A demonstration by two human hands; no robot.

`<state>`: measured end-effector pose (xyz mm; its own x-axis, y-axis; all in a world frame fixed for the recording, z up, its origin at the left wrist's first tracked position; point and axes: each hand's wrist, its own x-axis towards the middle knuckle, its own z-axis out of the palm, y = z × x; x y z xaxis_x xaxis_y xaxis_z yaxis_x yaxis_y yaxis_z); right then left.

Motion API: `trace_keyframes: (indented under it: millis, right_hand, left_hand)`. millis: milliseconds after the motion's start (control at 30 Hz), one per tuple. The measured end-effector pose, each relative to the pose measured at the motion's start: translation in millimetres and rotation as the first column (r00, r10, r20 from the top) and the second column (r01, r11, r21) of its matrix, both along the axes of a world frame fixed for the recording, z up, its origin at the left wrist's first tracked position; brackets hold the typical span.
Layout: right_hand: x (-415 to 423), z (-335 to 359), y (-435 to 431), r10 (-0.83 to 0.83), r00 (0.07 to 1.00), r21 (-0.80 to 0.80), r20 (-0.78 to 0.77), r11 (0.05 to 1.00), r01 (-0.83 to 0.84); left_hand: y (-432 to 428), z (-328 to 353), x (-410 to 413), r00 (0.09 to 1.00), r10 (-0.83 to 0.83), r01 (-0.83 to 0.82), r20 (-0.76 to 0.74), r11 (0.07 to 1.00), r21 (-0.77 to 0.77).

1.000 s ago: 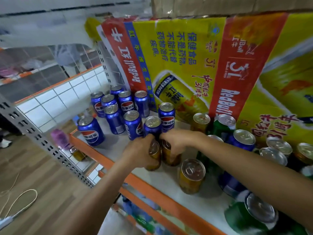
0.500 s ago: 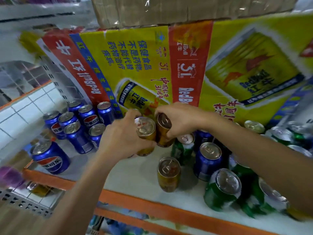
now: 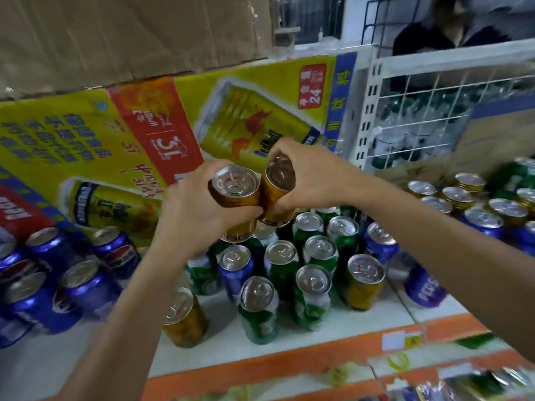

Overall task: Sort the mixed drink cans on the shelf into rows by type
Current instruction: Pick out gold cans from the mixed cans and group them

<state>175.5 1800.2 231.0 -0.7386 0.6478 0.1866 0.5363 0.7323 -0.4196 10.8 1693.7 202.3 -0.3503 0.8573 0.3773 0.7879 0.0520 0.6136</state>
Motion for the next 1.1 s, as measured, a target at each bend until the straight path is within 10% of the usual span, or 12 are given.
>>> trace_keyframes:
  millis: [467, 1100]
  right_hand:
    - [303.9, -25.9, 17.6, -0.415, 0.899, -0.014, -0.14, 0.909, 0.417]
    - [606.2, -74.8, 53.4, -0.769, 0.505, -0.235, -0.391, 0.614, 0.754]
  left_hand:
    - [106.8, -29.7, 273.7, 0.893, -0.382, 0.399, 0.238, 0.916, -0.03]
    - [224.3, -64.4, 578.1, 0.612, -0.724, 0.75, 0.318, 0.659, 0.059]
